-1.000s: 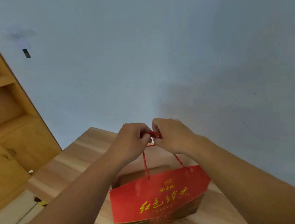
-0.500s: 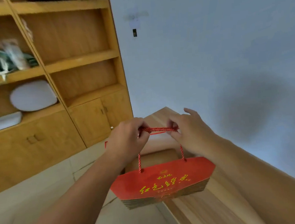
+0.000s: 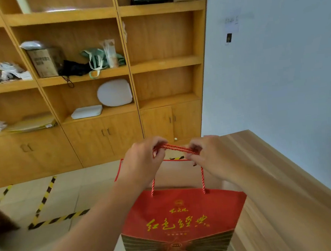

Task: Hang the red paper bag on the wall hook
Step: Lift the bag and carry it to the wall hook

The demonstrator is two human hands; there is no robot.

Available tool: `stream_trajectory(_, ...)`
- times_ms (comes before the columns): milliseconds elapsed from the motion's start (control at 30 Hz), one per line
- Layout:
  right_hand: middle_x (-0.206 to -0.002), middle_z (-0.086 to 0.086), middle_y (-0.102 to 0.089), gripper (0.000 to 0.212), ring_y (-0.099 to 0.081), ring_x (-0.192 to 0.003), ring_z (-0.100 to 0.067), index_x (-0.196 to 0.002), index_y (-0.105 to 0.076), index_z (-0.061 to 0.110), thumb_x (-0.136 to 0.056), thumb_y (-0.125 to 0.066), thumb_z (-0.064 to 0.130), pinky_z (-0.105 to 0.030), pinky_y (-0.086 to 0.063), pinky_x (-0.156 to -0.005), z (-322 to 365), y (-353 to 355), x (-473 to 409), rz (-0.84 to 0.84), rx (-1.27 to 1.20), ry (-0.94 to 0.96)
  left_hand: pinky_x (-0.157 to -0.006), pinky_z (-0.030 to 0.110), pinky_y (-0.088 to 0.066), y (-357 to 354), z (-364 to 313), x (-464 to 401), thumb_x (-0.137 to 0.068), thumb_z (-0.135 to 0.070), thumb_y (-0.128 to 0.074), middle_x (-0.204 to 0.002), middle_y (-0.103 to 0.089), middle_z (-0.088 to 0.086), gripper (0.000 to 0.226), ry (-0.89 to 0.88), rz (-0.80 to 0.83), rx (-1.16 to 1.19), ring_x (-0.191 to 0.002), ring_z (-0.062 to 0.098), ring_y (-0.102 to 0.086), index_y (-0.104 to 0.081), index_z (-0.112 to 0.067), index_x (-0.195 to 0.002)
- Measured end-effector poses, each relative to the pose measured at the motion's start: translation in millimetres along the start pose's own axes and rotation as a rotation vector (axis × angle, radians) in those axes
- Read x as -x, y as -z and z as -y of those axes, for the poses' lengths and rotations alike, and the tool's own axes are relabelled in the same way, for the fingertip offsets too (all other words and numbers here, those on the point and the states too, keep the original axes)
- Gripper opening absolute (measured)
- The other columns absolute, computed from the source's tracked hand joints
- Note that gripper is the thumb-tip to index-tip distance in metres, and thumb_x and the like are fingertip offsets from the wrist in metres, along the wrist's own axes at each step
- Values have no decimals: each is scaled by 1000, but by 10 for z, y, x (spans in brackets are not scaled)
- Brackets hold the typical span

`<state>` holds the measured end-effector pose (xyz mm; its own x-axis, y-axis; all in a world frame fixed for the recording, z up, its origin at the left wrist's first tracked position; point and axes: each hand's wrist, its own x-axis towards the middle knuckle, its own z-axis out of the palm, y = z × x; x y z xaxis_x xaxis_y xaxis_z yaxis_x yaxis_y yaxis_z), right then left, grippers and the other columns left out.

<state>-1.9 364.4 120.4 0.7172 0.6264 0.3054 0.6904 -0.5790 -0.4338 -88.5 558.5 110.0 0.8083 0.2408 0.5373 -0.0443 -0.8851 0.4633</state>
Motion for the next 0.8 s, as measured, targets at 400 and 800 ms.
stream_trajectory(400, -85, 10, -73, 3, -68, -83, -7, -91, -73, 27, -90, -74, 29, -40, -60, -80, 117, -387, -813, 93, -334, 38, -73, 43, -61, 31, 702, -377, -91, -15, -67, -89, -76, -12, 19, 117, -43, 13, -84, 11, -71, -73, -28, -103)
stream_trajectory(800, -79, 13, -75, 11, -68, -76, -3, -87, -77, 30, -83, -79, 41, -24, -54, -67, -251, -1179, -2519, 156, -228, -24, -76, 35, -62, -562, 2299, -1513, -91, -17, -73, -87, -74, -19, 17, 140, 99, 147, -83, 1, -70, -74, -32, -98)
